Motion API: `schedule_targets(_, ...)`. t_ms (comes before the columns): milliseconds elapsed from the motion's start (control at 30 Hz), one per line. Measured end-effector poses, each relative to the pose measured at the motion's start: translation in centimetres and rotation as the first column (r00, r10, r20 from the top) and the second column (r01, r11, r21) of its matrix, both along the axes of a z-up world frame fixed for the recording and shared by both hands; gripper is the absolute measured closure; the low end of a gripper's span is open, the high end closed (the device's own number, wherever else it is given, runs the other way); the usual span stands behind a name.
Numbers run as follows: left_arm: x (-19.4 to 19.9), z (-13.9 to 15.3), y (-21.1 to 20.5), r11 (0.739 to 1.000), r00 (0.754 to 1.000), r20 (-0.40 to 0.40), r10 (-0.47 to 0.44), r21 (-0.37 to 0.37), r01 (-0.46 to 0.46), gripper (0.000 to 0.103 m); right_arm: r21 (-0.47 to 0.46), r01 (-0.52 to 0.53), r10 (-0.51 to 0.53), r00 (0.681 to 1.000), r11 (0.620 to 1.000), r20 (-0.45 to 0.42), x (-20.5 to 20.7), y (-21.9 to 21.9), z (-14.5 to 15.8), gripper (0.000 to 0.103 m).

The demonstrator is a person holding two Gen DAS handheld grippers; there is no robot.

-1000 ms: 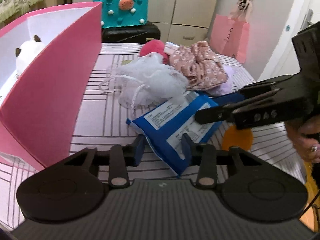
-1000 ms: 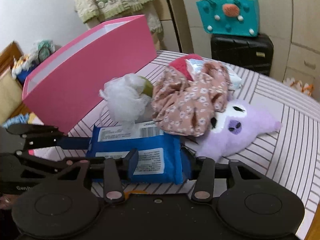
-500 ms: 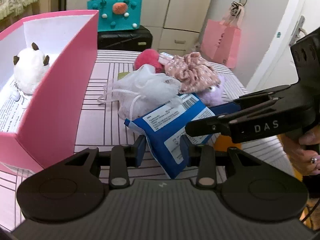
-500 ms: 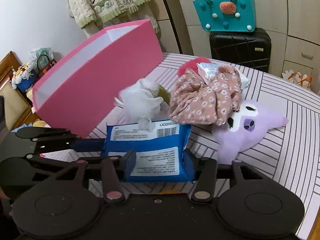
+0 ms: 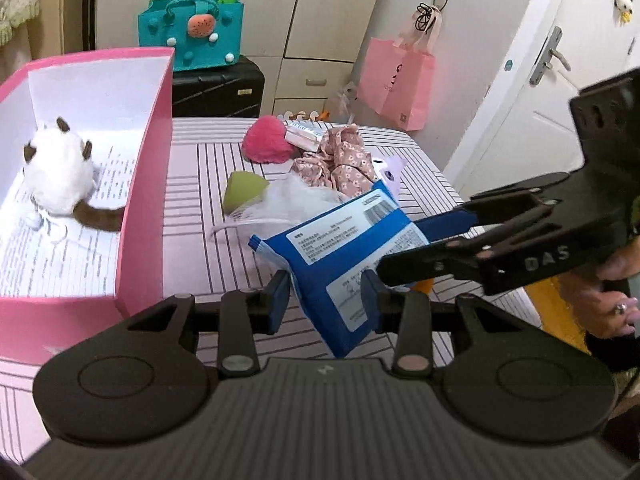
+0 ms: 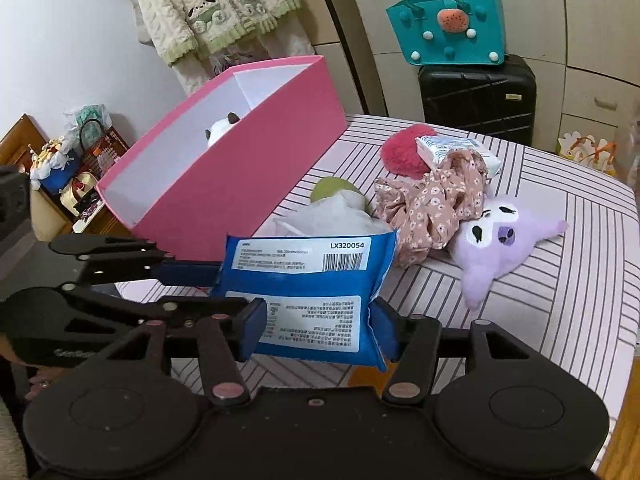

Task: Organize soft objects
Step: 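Lift the wet-wipes pack with the left tool and carry it to the box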

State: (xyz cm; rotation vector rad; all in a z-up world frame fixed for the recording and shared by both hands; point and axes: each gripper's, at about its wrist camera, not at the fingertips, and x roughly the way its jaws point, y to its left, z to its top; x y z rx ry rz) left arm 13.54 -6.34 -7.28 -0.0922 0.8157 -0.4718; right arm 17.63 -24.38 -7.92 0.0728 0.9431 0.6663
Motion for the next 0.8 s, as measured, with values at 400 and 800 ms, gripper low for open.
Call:
schedule_targets(400,-1.2,0.4,0.9,0.996,0.999,-0.032,-0.031,-0.079,0.029,0.066,-0.04,0.032,-0.031,0.999,0.999,0.036,-2.9,0.1,2.0,0.044)
schedule_targets(800,-3.7,3.0,2.6,0.99,0.991,-0.041,-0.128,-0.07,0.125,0.066,0.014,0.009,-0.009,1.0,1.0,0.003,-6.6,0.7,4.3,0.042)
